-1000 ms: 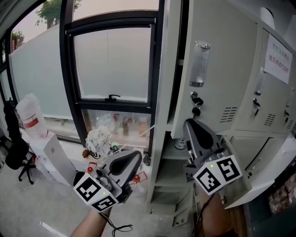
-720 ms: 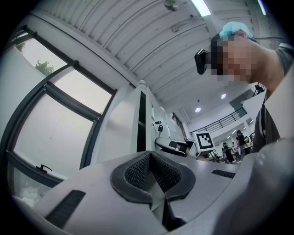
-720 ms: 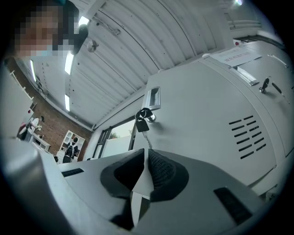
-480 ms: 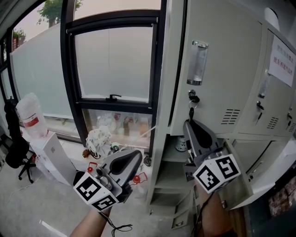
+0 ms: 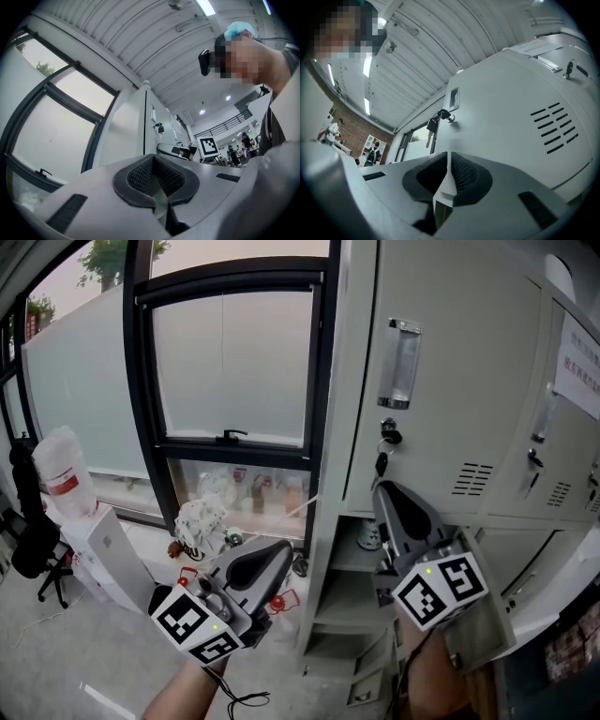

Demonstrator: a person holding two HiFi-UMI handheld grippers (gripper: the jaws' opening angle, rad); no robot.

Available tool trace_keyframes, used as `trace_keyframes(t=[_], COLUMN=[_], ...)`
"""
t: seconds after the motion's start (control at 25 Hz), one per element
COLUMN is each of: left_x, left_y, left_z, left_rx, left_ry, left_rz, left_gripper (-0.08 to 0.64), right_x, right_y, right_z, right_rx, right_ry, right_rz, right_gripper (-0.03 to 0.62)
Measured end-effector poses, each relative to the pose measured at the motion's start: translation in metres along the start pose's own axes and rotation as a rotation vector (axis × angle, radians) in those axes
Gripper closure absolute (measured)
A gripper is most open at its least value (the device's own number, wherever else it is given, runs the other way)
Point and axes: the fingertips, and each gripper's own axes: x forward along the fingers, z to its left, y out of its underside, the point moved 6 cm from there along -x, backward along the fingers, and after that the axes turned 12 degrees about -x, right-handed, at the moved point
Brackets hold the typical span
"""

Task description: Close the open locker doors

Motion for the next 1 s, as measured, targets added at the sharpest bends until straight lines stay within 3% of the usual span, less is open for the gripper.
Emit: trace_keyframes(t=[1.0], left_x=[0.007], left_y=[0.003], left_z=[0.011], left_rx=[0.001], left_ry=[-0.005], left_rz=[0.007], left_gripper=[0.551], right_x=[0.010], right_y=[0.016], right_z=[-0.011], right_rx=[0.043], right_ry=[-0.002], right_rz=[0.011], right_gripper=[0.575])
